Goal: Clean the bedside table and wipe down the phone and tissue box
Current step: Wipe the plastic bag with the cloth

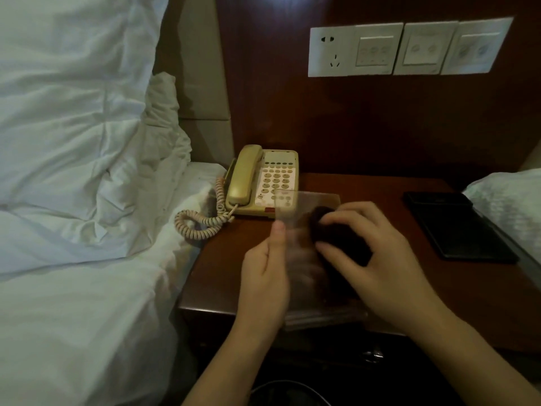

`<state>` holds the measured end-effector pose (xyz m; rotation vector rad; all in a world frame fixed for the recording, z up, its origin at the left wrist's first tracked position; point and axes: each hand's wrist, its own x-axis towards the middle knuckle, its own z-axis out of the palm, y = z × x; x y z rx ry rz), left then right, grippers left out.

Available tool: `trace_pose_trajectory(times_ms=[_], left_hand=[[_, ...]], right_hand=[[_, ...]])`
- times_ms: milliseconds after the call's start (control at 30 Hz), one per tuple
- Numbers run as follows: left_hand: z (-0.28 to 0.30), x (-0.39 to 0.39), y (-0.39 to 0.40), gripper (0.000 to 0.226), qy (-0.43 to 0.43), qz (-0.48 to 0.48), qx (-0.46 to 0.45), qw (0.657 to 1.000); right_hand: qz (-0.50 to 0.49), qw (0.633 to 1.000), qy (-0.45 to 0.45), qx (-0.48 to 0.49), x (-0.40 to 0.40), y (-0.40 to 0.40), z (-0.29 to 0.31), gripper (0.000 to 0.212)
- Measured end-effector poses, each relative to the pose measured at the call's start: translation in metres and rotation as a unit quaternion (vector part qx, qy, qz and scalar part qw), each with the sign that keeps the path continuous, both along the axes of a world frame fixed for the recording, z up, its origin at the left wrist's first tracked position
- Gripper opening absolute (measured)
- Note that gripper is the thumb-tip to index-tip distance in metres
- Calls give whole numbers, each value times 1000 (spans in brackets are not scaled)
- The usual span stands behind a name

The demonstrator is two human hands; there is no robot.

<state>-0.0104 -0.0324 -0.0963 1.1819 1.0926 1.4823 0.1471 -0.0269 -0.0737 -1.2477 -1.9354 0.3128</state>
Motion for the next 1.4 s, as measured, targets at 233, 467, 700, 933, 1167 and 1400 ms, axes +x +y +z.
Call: trace_pose_trajectory(times_ms=[233,467,700,933,1167,1400], left_hand=[[3,-7,4,45,-12,-21,-30,999],[5,-5,6,39,148,-90,42,984],[4,-12,-2,42,104,-121,38,987],[6,-7,-2,43,106,-161,13,981],[12,-21,-2,45,129,-126,43,983],[16,-17,6,36,82,-59,41,994]], right_hand=[[-35,987,144,-56,7,-9,-9,32],[-17,996,43,79,10,19,46,35],[155,956,-81,-236,25,56,96,34],[157,948,3,-276,42,54,79,23],[139,954,25,-265,49,47,72,21],[-2,981,189,-33,40,-9,58,23]])
